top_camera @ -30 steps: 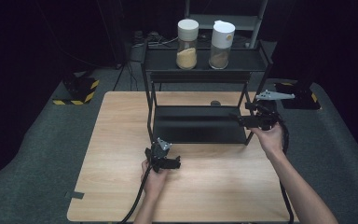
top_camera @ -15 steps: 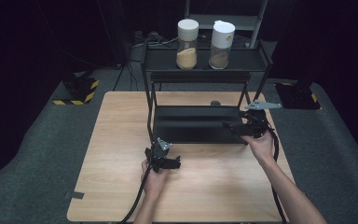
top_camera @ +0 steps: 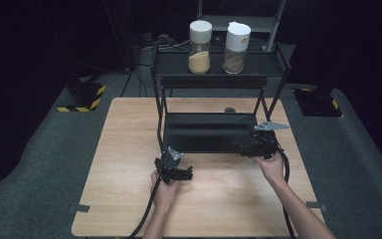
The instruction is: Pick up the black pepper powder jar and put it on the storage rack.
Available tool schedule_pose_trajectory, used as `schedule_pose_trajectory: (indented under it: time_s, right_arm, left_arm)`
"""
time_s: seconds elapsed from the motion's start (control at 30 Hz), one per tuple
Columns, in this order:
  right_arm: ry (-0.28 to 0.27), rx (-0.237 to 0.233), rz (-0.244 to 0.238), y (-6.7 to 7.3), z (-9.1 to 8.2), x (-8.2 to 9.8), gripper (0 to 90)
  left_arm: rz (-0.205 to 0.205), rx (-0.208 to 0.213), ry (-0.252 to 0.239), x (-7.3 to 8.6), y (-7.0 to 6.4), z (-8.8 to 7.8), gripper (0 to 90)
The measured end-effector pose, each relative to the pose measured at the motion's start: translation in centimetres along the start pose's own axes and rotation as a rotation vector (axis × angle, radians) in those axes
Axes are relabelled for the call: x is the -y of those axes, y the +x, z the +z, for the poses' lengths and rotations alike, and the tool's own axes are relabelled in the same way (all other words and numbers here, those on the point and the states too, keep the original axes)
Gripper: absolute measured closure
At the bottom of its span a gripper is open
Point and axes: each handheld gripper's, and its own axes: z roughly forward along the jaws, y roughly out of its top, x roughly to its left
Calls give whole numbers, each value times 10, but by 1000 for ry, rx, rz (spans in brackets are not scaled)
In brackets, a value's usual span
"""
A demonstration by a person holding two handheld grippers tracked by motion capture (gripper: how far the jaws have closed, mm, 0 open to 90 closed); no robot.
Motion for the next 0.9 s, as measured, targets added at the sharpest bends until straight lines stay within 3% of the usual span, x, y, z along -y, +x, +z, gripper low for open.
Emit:
schedule_pose_trajectory:
  time_s: [0.5, 0.6, 0.9]
  right_arm:
    - [64, 30, -2, 11, 23, 26, 136]
    - [99, 41, -15, 15, 32, 31, 136]
    - [122, 55, -37, 22, 42, 44, 133]
  left_arm:
    - [1, 0, 0, 0, 0, 0, 45]
    - [1, 0, 1, 0, 0, 0, 45]
    - [0, 0, 0, 0, 0, 0, 45]
